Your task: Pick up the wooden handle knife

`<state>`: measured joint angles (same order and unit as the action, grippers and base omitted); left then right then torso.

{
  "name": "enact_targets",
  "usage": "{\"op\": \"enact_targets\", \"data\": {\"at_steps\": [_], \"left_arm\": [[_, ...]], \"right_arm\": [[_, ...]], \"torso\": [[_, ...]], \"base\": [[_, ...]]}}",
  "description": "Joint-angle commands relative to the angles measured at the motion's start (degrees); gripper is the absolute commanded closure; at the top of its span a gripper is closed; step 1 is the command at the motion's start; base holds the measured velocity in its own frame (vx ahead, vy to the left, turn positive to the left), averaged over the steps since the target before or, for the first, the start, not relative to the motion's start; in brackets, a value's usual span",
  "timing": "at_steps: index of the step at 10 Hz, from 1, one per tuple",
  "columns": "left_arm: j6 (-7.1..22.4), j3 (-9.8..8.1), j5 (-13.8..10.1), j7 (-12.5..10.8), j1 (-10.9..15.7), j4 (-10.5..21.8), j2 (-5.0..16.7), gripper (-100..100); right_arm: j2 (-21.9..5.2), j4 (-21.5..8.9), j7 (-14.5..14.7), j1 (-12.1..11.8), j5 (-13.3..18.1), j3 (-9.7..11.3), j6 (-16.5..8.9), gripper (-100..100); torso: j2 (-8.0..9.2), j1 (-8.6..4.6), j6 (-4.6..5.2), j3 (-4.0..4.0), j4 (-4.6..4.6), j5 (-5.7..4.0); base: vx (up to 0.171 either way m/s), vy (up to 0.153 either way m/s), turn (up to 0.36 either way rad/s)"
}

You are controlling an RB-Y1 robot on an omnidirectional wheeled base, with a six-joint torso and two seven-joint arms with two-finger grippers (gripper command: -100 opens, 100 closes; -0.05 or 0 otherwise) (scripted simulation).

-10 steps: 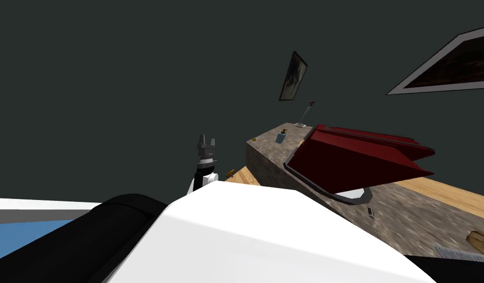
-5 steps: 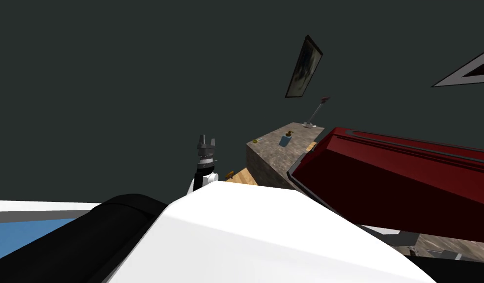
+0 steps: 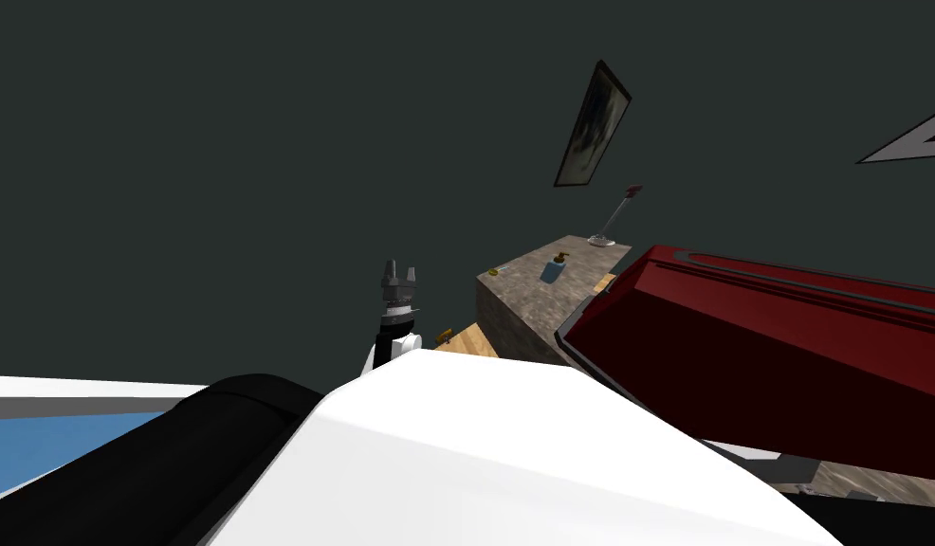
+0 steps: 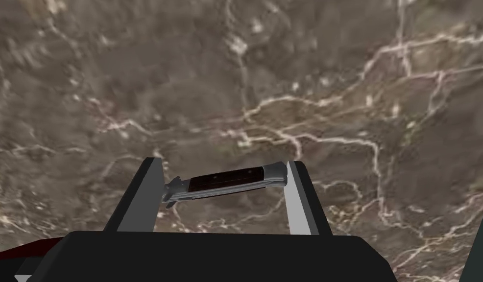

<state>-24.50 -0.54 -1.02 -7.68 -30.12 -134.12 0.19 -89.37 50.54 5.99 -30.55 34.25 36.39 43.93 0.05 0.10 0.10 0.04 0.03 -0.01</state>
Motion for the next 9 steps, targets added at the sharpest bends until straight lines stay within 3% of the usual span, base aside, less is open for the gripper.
{"op": "enact_targets", "data": {"at_steps": [1,4,5,6,7,8,9], "left_arm": [[0.0,0.00,0.0,0.0,0.0,0.0,0.0,0],[0.0,0.00,0.0,0.0,0.0,0.0,0.0,0],[0.0,0.00,0.0,0.0,0.0,0.0,0.0,0],[0.0,0.00,0.0,0.0,0.0,0.0,0.0,0],[0.0,0.00,0.0,0.0,0.0,0.0,0.0,0],[0.0,0.00,0.0,0.0,0.0,0.0,0.0,0],[0.0,0.00,0.0,0.0,0.0,0.0,0.0,0]], "right_arm": [[0.0,0.0,0.0,0.0,0.0,0.0,0.0,100],[0.0,0.0,-0.1,0.0,-0.1,0.0,0.0,100],[0.0,0.0,-0.2,0.0,-0.1,0.0,0.0,0],[-1.8,0.6,-0.4,-0.1,-0.3,-0.2,1.0,100],[-2.5,0.9,-0.6,-0.1,-0.5,-0.2,1.5,100],[-1.6,0.1,-0.5,0.4,0.0,0.0,1.3,100],[-1.8,0.2,-0.6,0.4,-0.1,0.0,1.4,0]], "torso": [[0.00,0.00,0.00,0.00,0.00,0.00],[-0.02,0.00,-0.06,-0.01,-0.01,0.00],[-0.02,-0.01,-0.08,-0.02,-0.01,0.00],[-0.02,0.00,-0.09,-0.02,-0.01,0.00],[-0.07,0.06,-0.10,-0.04,-0.02,0.04],[-0.10,0.11,-0.13,-0.06,-0.03,0.06],[-0.07,0.06,-0.14,-0.05,-0.03,0.01]], "base": [[0.000,0.000,0.000],[0.000,0.000,0.000],[0.000,0.000,0.000],[0.015,0.016,-0.051],[0.018,0.020,-0.060],[0.006,0.006,-0.011],[0.000,0.000,0.000]]}}
